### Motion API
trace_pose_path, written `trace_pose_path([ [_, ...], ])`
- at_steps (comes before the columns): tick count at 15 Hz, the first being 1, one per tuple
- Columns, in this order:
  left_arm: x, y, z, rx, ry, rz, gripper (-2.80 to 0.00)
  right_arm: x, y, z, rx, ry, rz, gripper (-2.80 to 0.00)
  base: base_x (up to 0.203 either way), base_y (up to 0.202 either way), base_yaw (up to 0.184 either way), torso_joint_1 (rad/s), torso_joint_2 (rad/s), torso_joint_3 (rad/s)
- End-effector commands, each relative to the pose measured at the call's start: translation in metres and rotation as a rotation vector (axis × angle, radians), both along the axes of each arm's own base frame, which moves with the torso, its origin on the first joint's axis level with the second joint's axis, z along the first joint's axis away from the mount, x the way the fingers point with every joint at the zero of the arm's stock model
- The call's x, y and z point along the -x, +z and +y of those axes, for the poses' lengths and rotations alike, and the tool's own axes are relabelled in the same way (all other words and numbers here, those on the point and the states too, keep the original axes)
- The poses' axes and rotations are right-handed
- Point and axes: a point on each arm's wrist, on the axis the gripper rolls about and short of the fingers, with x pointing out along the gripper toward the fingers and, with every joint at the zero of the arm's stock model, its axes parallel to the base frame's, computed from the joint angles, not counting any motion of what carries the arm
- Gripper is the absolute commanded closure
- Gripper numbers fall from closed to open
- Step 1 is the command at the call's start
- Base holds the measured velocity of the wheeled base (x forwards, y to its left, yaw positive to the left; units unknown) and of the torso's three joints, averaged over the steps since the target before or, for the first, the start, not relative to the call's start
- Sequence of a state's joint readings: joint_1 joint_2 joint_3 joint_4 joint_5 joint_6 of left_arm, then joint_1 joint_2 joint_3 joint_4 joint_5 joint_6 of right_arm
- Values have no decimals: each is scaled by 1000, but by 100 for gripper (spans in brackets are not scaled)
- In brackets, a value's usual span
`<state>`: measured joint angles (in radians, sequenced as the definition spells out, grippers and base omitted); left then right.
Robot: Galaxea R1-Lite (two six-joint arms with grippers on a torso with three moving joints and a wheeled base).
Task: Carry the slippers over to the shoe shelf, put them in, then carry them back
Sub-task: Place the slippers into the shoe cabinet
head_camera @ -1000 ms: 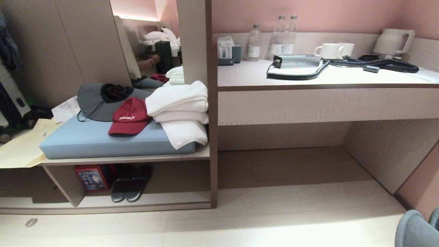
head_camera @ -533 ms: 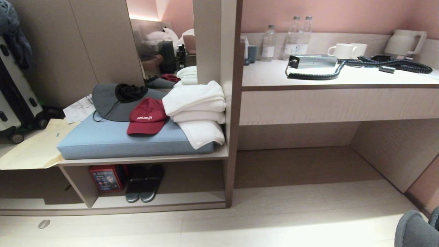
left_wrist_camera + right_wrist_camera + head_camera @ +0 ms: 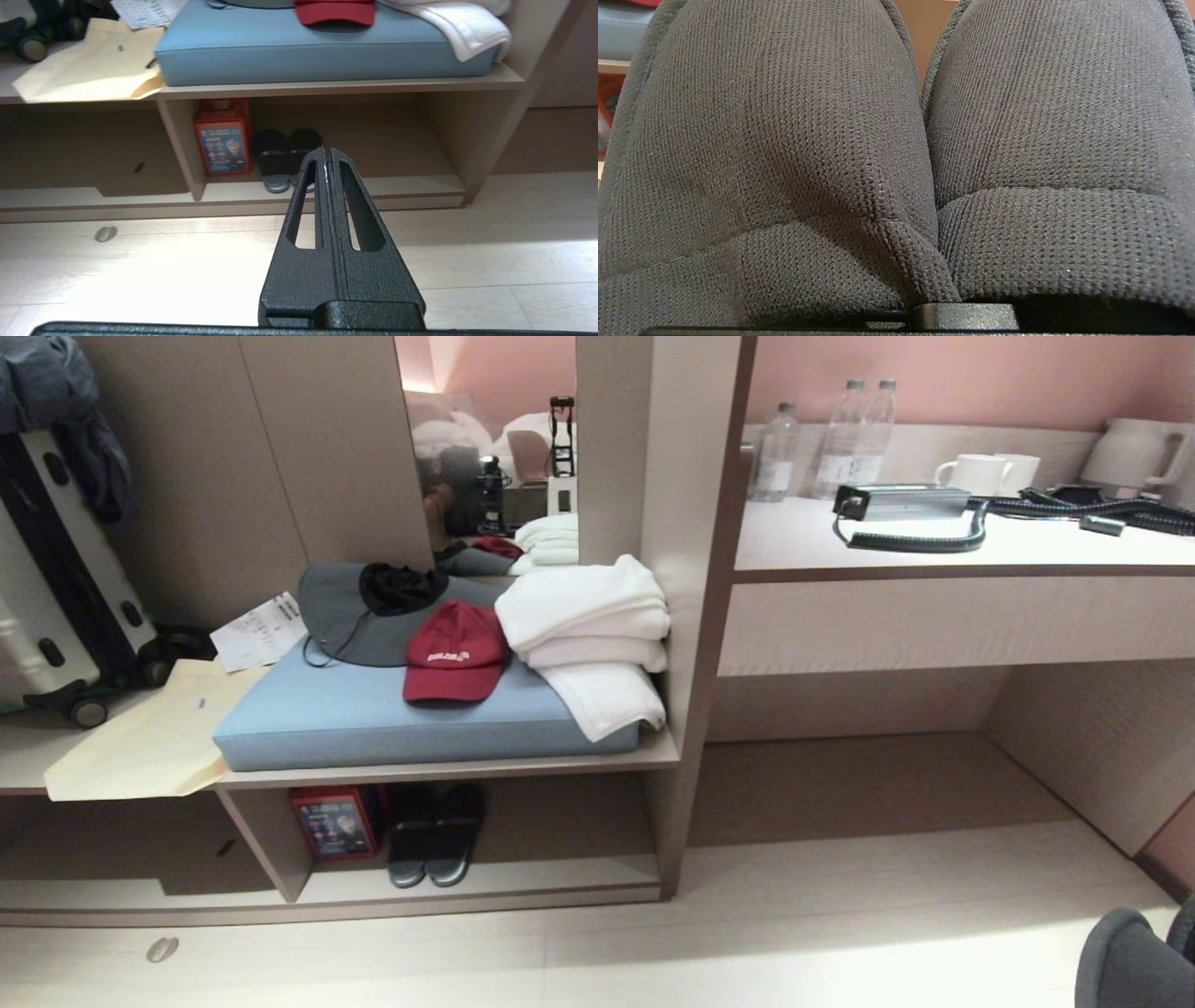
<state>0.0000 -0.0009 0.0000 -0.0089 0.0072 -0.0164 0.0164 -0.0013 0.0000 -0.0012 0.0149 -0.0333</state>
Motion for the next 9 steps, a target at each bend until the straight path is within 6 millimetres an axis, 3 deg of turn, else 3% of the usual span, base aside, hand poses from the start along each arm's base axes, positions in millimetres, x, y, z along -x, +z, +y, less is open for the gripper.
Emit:
trace_pose_path([
  [1,0,0,0,0,0,1,0,0,0,0,0,1,1,0,0,200,-6,4,0,-6],
  [9,0,0,0,0,0,1,0,0,0,0,0,1,1,0,0,197,-2,2,1,2],
])
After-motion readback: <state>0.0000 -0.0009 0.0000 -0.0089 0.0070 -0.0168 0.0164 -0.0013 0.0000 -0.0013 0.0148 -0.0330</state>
